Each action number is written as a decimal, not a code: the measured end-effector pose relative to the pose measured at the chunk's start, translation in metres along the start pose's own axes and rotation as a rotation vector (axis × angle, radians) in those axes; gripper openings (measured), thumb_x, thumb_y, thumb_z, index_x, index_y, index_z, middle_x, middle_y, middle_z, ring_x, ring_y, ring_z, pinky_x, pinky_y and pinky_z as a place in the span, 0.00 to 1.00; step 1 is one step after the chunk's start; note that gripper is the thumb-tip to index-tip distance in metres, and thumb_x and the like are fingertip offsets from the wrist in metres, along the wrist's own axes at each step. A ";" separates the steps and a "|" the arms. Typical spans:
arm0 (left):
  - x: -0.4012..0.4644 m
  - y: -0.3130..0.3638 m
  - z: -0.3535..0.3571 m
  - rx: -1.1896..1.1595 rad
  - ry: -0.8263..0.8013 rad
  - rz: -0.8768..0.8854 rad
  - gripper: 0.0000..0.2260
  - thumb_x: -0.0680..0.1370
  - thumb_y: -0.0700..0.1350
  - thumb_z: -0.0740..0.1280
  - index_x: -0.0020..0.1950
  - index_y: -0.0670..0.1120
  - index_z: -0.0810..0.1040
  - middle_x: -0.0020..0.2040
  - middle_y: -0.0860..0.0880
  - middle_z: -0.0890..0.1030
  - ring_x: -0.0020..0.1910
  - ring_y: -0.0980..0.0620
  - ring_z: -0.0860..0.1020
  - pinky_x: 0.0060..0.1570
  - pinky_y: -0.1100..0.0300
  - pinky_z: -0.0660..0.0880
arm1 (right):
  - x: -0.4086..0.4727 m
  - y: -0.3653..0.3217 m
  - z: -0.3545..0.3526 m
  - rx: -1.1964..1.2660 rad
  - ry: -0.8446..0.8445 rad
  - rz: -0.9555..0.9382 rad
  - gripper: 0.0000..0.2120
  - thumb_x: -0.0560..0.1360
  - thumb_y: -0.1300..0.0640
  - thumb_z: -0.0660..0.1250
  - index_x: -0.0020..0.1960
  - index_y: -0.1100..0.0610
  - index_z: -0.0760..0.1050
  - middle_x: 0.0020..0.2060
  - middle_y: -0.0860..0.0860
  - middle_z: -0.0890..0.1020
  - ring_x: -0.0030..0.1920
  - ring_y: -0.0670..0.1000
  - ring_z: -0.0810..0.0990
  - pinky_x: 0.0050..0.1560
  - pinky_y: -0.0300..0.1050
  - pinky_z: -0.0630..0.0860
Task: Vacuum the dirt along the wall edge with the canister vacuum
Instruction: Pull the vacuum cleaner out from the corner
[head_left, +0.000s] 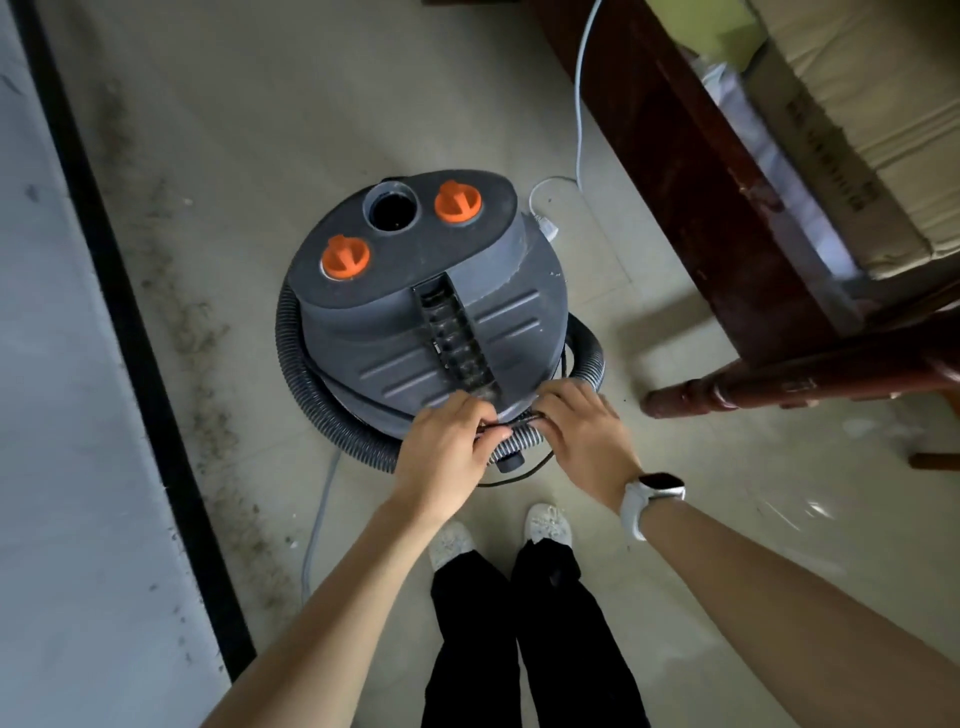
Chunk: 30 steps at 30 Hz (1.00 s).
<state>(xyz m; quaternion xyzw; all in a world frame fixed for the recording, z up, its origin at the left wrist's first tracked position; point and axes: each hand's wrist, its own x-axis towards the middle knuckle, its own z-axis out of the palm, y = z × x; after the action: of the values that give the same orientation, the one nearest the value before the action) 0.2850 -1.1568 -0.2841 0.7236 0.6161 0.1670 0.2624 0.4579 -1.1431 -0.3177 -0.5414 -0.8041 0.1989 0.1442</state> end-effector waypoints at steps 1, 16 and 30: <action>0.007 0.003 -0.004 -0.016 -0.004 -0.019 0.06 0.72 0.41 0.73 0.43 0.39 0.80 0.39 0.44 0.80 0.35 0.42 0.79 0.39 0.54 0.75 | 0.008 0.005 -0.010 -0.031 0.027 -0.037 0.04 0.72 0.61 0.72 0.44 0.62 0.80 0.44 0.56 0.82 0.47 0.59 0.81 0.47 0.52 0.78; 0.074 0.004 -0.047 0.135 0.166 -0.065 0.07 0.78 0.40 0.67 0.49 0.37 0.79 0.41 0.42 0.81 0.42 0.40 0.78 0.45 0.47 0.73 | 0.103 0.046 -0.081 -0.100 0.149 -0.106 0.15 0.78 0.53 0.58 0.42 0.60 0.78 0.34 0.53 0.78 0.32 0.56 0.76 0.23 0.41 0.70; 0.087 -0.133 -0.128 0.059 0.391 -0.501 0.09 0.78 0.40 0.65 0.50 0.34 0.77 0.52 0.35 0.75 0.50 0.36 0.75 0.47 0.47 0.72 | 0.196 -0.070 -0.051 0.103 0.040 -0.220 0.07 0.76 0.63 0.64 0.46 0.67 0.78 0.38 0.61 0.78 0.37 0.62 0.77 0.35 0.54 0.77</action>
<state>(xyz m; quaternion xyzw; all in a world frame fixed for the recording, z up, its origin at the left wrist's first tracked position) 0.1219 -1.0354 -0.2653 0.5109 0.8184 0.2152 0.1510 0.3508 -0.9768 -0.2364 -0.4458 -0.8443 0.2120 0.2086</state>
